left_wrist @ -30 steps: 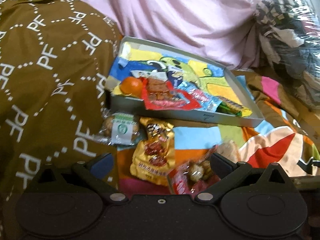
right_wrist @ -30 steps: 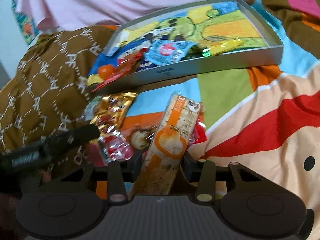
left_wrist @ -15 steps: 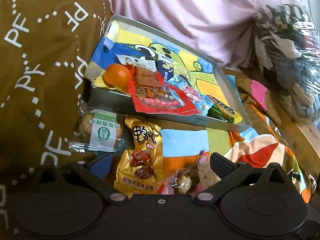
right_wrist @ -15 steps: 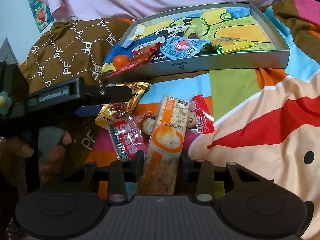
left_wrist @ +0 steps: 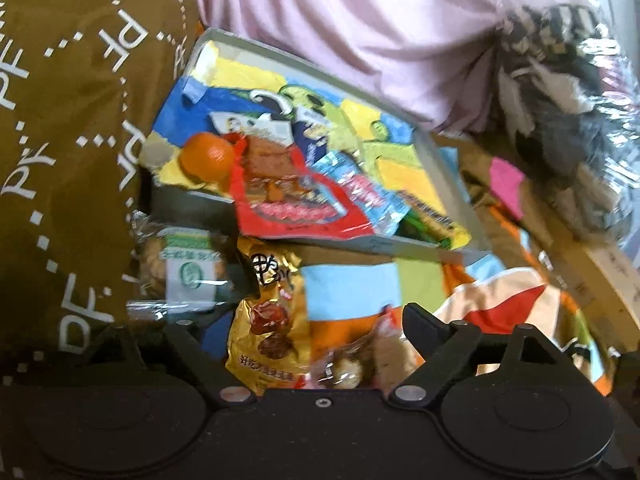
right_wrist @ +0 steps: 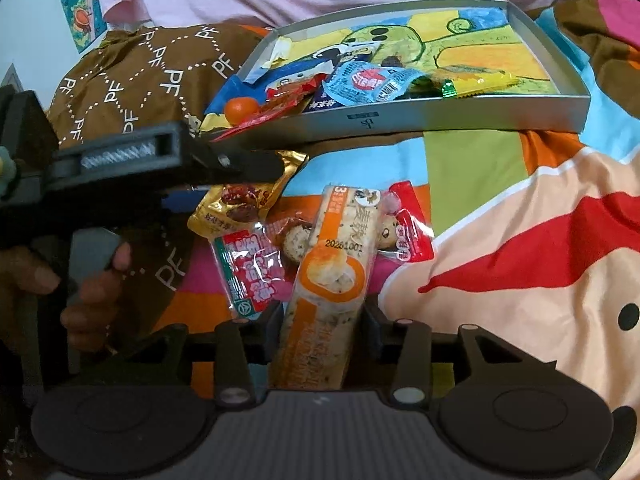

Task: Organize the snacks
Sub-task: 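Grasp the gold pouch with the left tool while the right tool grasps the long biscuit bar, then lift the gold pouch and biscuit bar toward the grey tray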

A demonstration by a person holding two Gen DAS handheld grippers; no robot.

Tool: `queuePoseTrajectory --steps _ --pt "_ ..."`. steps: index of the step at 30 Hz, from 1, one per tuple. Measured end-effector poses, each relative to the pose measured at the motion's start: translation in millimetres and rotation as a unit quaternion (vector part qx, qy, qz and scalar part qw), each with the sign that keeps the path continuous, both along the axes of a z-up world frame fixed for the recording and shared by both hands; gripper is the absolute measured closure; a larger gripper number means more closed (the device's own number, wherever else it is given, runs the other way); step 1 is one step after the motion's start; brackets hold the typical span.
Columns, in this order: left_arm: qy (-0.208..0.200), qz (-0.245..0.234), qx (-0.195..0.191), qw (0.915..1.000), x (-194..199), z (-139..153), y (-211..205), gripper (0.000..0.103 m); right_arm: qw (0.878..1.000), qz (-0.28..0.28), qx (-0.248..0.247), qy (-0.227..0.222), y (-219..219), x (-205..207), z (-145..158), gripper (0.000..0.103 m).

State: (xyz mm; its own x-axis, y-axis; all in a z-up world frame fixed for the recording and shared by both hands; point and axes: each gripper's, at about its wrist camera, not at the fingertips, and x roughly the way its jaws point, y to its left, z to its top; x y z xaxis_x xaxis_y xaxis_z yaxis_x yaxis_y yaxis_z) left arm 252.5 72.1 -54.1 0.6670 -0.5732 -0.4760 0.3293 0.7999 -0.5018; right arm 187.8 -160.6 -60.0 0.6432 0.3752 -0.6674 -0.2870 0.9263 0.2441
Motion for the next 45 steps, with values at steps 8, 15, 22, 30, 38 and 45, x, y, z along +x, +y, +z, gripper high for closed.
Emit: queuePoseTrajectory --steps 8,15,22,30,38,45 --pt "-0.031 -0.022 -0.013 0.9992 -1 -2 -7 0.027 1.0 -0.004 -0.002 0.0 -1 0 -1 0.054" --pt "-0.025 -0.025 0.002 0.9994 14 -15 -16 0.037 1.0 -0.005 -0.01 0.0 -2 2 -2 0.05" --pt "-0.047 -0.022 0.024 0.9983 19 -19 -24 0.041 1.0 0.001 -0.029 -0.001 4 8 -6 0.042" --pt "-0.052 0.003 0.061 0.9968 17 -17 -26 0.072 0.998 0.01 -0.063 -0.009 15 11 -10 0.041" --pt "-0.032 0.017 0.066 0.9972 5 -13 -24 0.084 0.999 0.01 -0.051 -0.008 12 7 -6 0.046" --pt "0.007 0.028 0.063 0.9976 -13 -9 -24 0.085 0.999 0.022 -0.043 -0.017 11 -2 -2 0.054"
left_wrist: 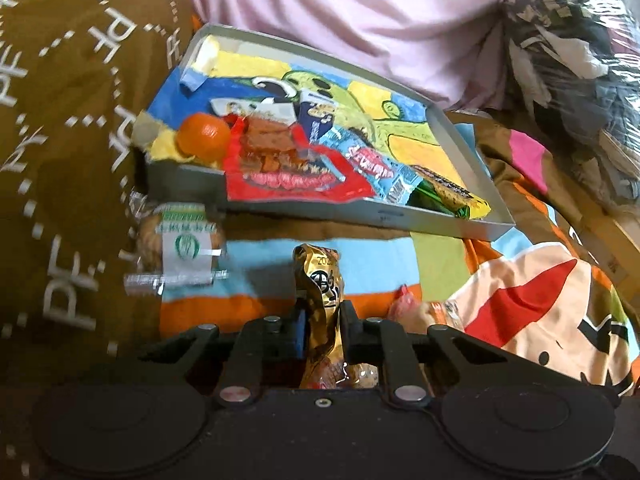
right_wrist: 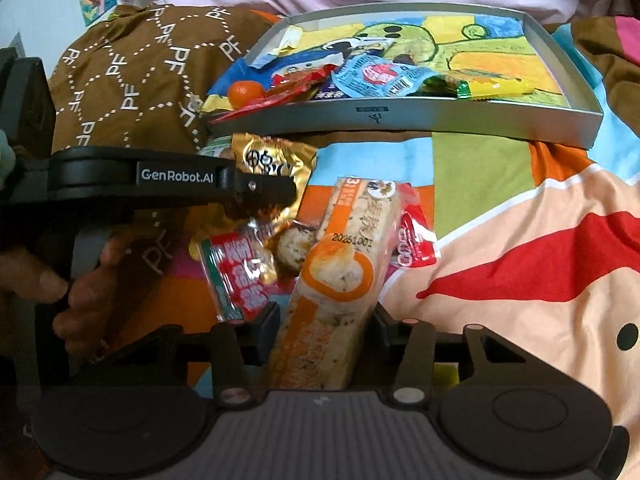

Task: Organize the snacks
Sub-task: 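Lift the gold pouch and biscuit bar toward the grey tray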

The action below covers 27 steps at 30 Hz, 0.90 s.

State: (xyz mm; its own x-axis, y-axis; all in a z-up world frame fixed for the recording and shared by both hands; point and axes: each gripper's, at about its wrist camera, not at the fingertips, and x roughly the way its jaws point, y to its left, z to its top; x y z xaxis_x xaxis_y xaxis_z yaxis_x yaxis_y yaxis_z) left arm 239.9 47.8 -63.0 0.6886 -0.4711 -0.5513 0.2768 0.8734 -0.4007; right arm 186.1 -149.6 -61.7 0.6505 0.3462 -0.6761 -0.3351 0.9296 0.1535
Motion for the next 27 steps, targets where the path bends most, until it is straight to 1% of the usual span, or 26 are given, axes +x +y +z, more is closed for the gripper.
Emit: queuePoseTrajectory --steps 3,4,6,10,17,24,27 --pt "0.006 0.009 0.004 0.9999 -10 3 1 0.086 1.0 0.009 0.001 -0.011 1 -5 3 0.058" --pt "0.006 0.011 0.006 0.9999 -14 4 2 0.086 1.0 0.011 0.002 -0.015 2 -7 5 0.062" --pt "0.004 0.015 0.01 0.9998 -21 7 2 0.086 1.0 0.013 0.005 -0.024 0 -11 8 0.065" --pt "-0.006 0.021 0.024 0.9995 -33 13 3 0.086 1.0 0.013 0.003 -0.028 -3 -17 9 0.066" --pt "-0.012 0.046 0.031 0.9984 -49 20 8 0.086 0.999 -0.003 0.024 -0.022 -16 -29 10 0.066" --pt "-0.04 0.064 0.025 0.9969 -50 35 12 0.086 0.999 -0.002 0.031 -0.026 -20 -41 12 0.066" --pt "-0.044 0.071 0.015 0.9964 -48 38 15 0.086 0.999 -0.002 0.026 -0.027 -20 -44 12 0.066"
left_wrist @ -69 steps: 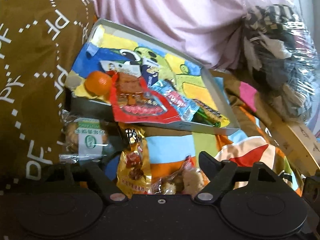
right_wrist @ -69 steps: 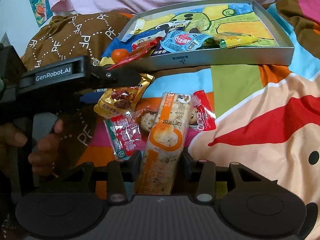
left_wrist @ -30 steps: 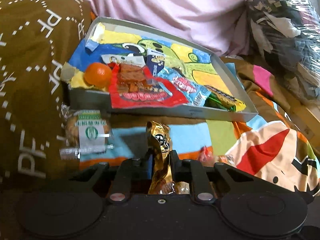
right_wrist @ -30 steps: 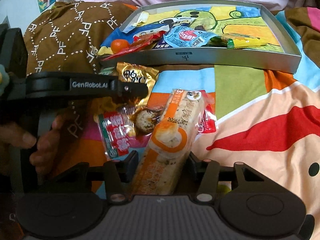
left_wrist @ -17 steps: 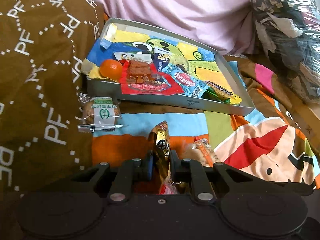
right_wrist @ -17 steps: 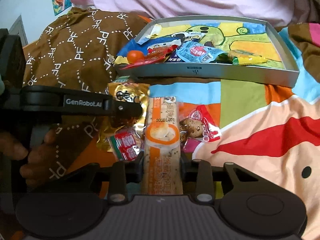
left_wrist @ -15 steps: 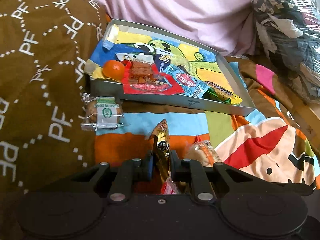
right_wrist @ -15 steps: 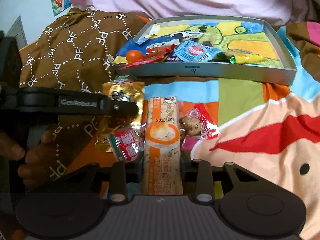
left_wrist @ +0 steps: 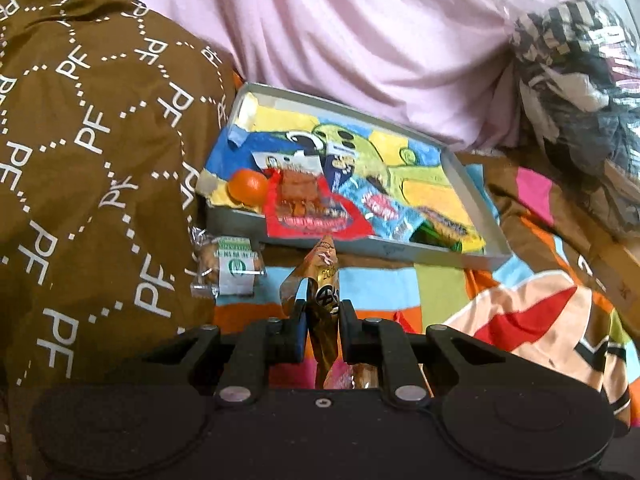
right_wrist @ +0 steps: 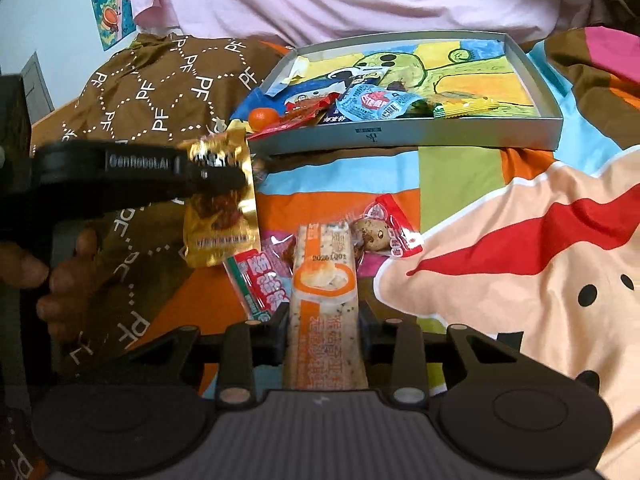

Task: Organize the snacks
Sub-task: 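Lift the gold pouch and biscuit bar toward the grey tray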

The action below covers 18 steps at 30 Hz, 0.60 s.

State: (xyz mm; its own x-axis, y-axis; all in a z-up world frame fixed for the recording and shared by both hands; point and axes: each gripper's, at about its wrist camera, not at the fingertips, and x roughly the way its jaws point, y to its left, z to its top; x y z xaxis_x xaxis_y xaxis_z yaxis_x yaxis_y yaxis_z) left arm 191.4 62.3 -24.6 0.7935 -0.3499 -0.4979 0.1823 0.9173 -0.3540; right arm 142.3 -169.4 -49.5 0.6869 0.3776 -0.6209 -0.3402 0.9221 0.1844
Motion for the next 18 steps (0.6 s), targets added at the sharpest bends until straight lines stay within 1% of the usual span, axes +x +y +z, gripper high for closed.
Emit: queuePoseTrajectory --steps 3,8,11,14,15,18 --pt "-0.001 0.005 -0.009 1.0 2 2 2 0.086 1.0 0.005 -0.023 -0.012 5 -4 0 0.066" --pt "-0.006 0.009 -0.021 0.9997 5 3 5 0.086 0.993 0.022 -0.106 -0.056 20 -11 0 0.066" --pt "-0.01 0.009 -0.023 0.9996 6 4 6 0.086 0.981 0.035 -0.161 -0.099 29 -16 3 0.066" --pt "-0.013 0.01 -0.028 0.9995 7 5 7 0.086 0.965 0.049 -0.21 -0.15 37 -23 5 0.066" --pt "-0.014 0.011 -0.03 0.9994 7 6 7 0.086 0.959 0.054 -0.224 -0.166 40 -25 6 0.066" --pt "-0.02 0.013 -0.039 0.999 8 11 7 0.086 0.946 0.063 -0.247 -0.201 45 -27 13 0.066"
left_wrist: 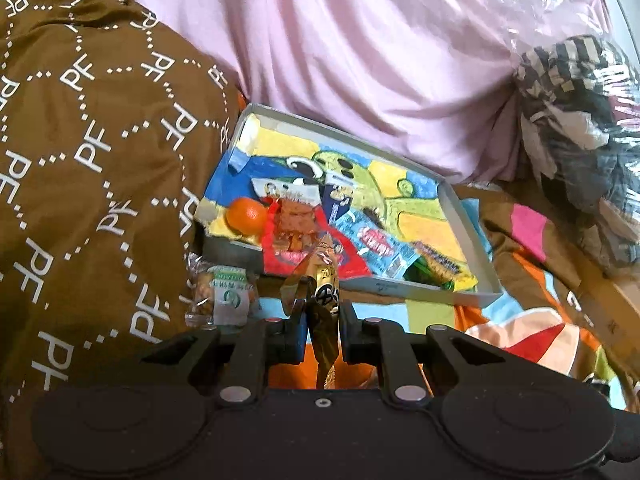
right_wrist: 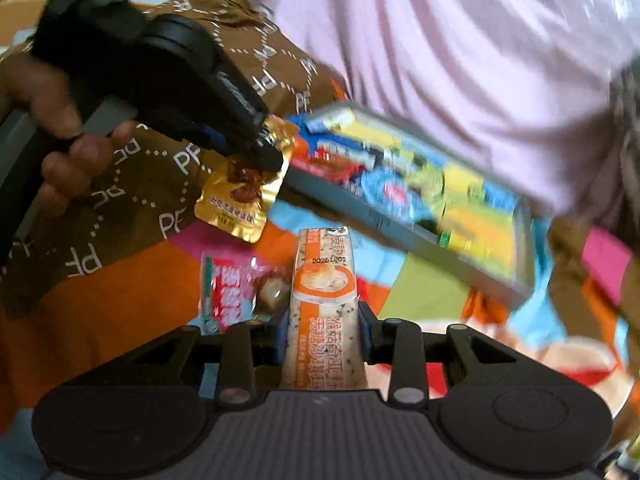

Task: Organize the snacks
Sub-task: 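Lower both snacks into the tray and open both tools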

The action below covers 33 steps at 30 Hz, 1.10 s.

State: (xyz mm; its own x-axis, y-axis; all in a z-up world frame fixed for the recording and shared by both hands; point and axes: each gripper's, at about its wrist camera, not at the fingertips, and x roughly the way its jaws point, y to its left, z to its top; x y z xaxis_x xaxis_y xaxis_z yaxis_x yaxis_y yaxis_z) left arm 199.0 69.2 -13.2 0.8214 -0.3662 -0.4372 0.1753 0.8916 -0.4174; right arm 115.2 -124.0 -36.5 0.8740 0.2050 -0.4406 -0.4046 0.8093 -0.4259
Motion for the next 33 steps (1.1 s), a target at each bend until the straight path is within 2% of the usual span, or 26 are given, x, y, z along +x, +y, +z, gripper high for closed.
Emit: queuePoseTrajectory --steps 4,7,13,18,22,27,33 --pt "-0.007 0.0 -0.032 0.9995 8 9 3 0.086 0.999 0.006 -0.011 -0.036 3 10 13 0.066" --pt "-0.028 0.004 -0.036 0.9989 20 17 5 0.086 0.999 0.002 -0.009 -0.048 4 24 25 0.066" --pt "-0.07 0.02 -0.057 0.9957 49 29 20 0.086 0.999 -0.004 -0.01 -0.052 9 72 48 0.066" --pt "-0.086 0.029 -0.087 0.992 78 19 36 0.086 0.999 -0.01 -0.009 -0.042 20 126 68 0.066" --pt "-0.077 0.036 -0.108 0.9905 95 0 47 0.086 0.999 -0.016 -0.016 -0.024 31 164 67 0.066" --pt "-0.069 0.044 -0.117 0.9897 108 -17 55 0.086 1.0 -0.019 -0.017 -0.003 48 196 57 0.066" --pt "-0.073 0.04 -0.089 0.9926 114 -24 50 0.085 0.999 -0.025 -0.009 0.02 60 211 39 0.066"
